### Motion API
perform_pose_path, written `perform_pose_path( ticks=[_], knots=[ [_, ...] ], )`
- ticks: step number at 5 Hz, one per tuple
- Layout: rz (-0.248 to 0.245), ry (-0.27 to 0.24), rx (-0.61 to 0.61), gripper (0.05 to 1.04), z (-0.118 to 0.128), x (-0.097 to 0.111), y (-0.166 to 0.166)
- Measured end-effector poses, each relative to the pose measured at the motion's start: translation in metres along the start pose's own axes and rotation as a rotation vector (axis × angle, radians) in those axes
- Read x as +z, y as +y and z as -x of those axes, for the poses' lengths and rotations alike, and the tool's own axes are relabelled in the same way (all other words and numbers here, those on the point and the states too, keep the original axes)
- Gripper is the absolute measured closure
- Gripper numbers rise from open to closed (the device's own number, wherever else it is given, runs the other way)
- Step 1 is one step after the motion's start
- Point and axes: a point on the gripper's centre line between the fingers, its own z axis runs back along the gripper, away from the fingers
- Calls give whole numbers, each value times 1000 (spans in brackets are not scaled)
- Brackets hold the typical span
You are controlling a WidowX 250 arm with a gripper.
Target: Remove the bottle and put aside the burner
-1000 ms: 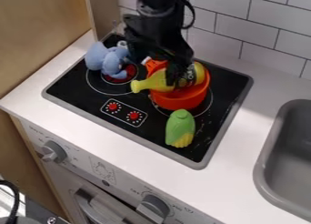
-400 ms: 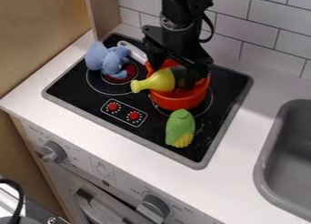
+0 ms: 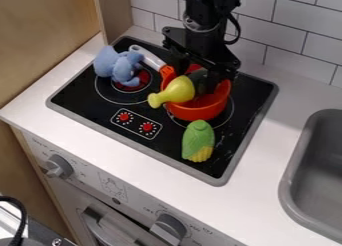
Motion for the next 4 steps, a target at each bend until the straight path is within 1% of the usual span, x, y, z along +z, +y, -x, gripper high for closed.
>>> perform_pose_path(
  ticks=[1, 2, 3, 4],
  knots=[
    [21, 7, 14, 681, -8, 8, -2],
    [44, 42, 19, 902, -8, 13, -3],
    [44, 44, 16, 1024, -8, 13, -2],
    [42, 64, 16, 1021, -5, 14, -2]
  ],
)
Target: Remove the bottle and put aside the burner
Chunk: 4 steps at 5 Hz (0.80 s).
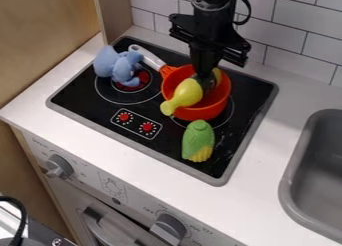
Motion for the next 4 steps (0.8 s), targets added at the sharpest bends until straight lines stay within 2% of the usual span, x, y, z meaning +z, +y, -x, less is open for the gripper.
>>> perform_pose_path(
  ticks=[1, 2, 3, 4],
  knots=[
    [-4, 7, 0, 889, 2, 2, 1],
    [-9, -11, -4, 656, 3, 7, 1],
    [-32, -22, -22, 356, 9, 0, 1],
    [-51, -58, -34, 107, 12, -2, 2]
  ],
)
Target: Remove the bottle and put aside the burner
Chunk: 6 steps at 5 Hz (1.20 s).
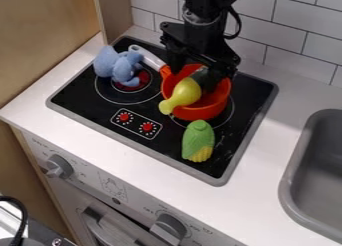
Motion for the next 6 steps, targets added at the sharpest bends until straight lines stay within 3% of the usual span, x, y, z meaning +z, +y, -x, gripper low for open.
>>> perform_pose_path(
  ticks=[3, 4, 5, 6],
  knots=[
    [-21, -77, 3, 85, 3, -13, -2],
    [-11, -74, 15, 115, 5, -18, -4],
    [19, -27, 47, 397, 6, -17, -6],
    [48, 9, 63, 480, 3, -11, -7]
  ],
)
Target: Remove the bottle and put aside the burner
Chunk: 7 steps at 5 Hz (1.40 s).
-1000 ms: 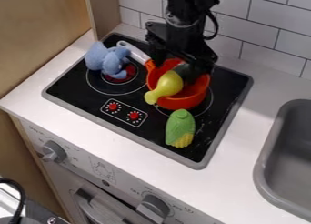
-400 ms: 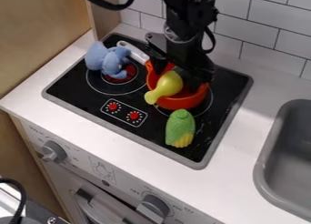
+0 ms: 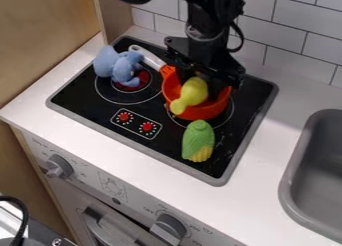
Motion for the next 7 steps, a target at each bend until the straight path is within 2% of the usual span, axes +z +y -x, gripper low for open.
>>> perform_pose_path(
  ticks=[1, 2, 3, 4, 5, 7],
  knots=[
    [14, 29, 14, 480, -6, 9, -1],
    [5, 69, 16, 480, -11, 21, 1],
    [-12, 144, -29, 480, -3, 42, 11],
    [-19, 181, -115, 480, 16, 68, 39],
    [-34, 194, -184, 480, 38, 74, 64],
    [-93, 165, -251, 480, 65, 55, 97]
  ],
)
